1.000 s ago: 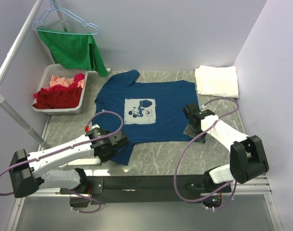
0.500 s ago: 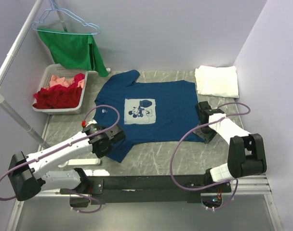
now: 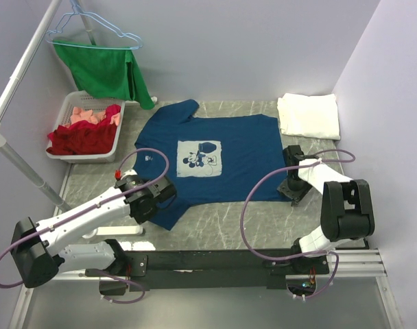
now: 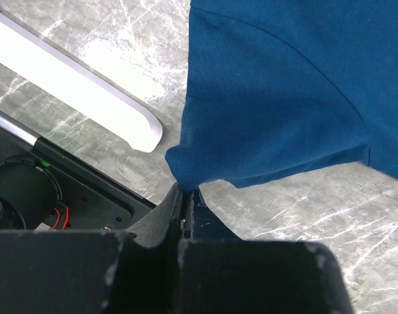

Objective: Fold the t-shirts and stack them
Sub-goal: Fold the tshirt

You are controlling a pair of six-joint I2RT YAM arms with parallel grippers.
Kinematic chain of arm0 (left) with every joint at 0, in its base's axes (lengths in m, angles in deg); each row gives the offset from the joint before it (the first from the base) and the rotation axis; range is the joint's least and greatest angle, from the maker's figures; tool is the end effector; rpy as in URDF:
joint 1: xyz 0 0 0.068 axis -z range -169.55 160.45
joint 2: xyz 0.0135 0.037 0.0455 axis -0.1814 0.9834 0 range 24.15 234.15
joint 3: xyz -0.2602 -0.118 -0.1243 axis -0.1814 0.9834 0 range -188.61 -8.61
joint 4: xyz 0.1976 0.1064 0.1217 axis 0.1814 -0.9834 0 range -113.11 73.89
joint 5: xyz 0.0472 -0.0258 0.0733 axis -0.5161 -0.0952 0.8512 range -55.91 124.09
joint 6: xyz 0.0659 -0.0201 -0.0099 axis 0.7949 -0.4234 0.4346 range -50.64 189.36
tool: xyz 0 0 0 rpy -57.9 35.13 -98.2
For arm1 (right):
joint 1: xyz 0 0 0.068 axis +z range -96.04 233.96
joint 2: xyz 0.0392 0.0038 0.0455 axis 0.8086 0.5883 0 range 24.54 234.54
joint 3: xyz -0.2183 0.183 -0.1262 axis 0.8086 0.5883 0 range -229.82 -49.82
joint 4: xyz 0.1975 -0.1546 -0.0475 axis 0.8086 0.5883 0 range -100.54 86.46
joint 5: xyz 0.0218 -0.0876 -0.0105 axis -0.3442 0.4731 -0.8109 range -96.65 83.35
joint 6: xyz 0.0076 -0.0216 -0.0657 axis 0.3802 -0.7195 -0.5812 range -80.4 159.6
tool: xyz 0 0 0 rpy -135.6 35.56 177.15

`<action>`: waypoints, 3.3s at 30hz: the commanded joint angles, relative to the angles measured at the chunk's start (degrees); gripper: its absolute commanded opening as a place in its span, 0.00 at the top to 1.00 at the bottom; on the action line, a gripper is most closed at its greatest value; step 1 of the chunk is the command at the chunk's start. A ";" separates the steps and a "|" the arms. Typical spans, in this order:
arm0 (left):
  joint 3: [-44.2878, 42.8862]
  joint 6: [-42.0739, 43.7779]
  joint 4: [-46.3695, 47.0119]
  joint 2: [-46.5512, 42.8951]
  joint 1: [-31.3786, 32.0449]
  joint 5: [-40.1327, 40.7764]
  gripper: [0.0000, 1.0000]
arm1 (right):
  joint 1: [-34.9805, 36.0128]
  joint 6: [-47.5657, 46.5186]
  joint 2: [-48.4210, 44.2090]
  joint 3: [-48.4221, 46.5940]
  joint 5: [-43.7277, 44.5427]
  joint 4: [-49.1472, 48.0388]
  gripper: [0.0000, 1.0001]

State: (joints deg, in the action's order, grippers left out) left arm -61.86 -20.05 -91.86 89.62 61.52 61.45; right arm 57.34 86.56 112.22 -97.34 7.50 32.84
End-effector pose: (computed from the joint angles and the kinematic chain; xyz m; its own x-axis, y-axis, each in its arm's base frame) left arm 0.1106 -0.0957 0.2740 -0.6871 -0.5628 -0.4595 -0.6209 0.7833 -0.0308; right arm 0.2435 0.0004 0.1812 -0.6987 0.6686 -0.2544 0.7047 0.7046 -0.0835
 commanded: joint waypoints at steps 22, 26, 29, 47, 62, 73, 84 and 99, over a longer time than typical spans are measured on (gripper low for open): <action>-4.58 1.07 -2.74 -5.79 -1.32 6.39 0.99 | -1.97 -3.28 -9.10 4.64 -1.65 0.74 1.00; -5.37 1.16 -2.74 -7.37 -1.24 7.62 0.99 | -1.97 -2.31 -15.85 4.99 -3.43 3.90 1.00; -5.28 1.08 -2.74 -8.69 -1.32 7.45 0.99 | -1.97 -2.14 -18.85 4.81 -3.43 5.66 1.00; -9.41 5.11 1.99 -0.80 -2.37 14.48 0.99 | -1.97 -1.43 -18.69 2.71 -6.42 5.05 1.00; -19.95 23.83 13.33 9.67 -15.12 16.51 0.99 | -2.06 -1.08 -11.75 -8.10 -4.84 4.44 1.00; -23.12 36.05 24.23 18.98 -22.33 12.99 0.99 | -2.15 -0.20 -0.77 -15.48 -3.34 2.15 1.00; -30.77 43.17 29.16 29.35 -26.37 10.09 0.99 | -2.06 0.59 7.85 -21.81 -3.61 0.75 1.00; -32.35 44.32 30.74 34.46 -28.92 8.51 0.99 | -2.15 -0.38 16.12 -29.63 -3.61 1.18 1.00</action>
State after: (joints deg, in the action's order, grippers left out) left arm -91.04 23.23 -62.81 123.13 33.13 70.34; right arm 55.68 86.39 126.47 -123.73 2.30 34.13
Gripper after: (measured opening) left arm 0.029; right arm 0.008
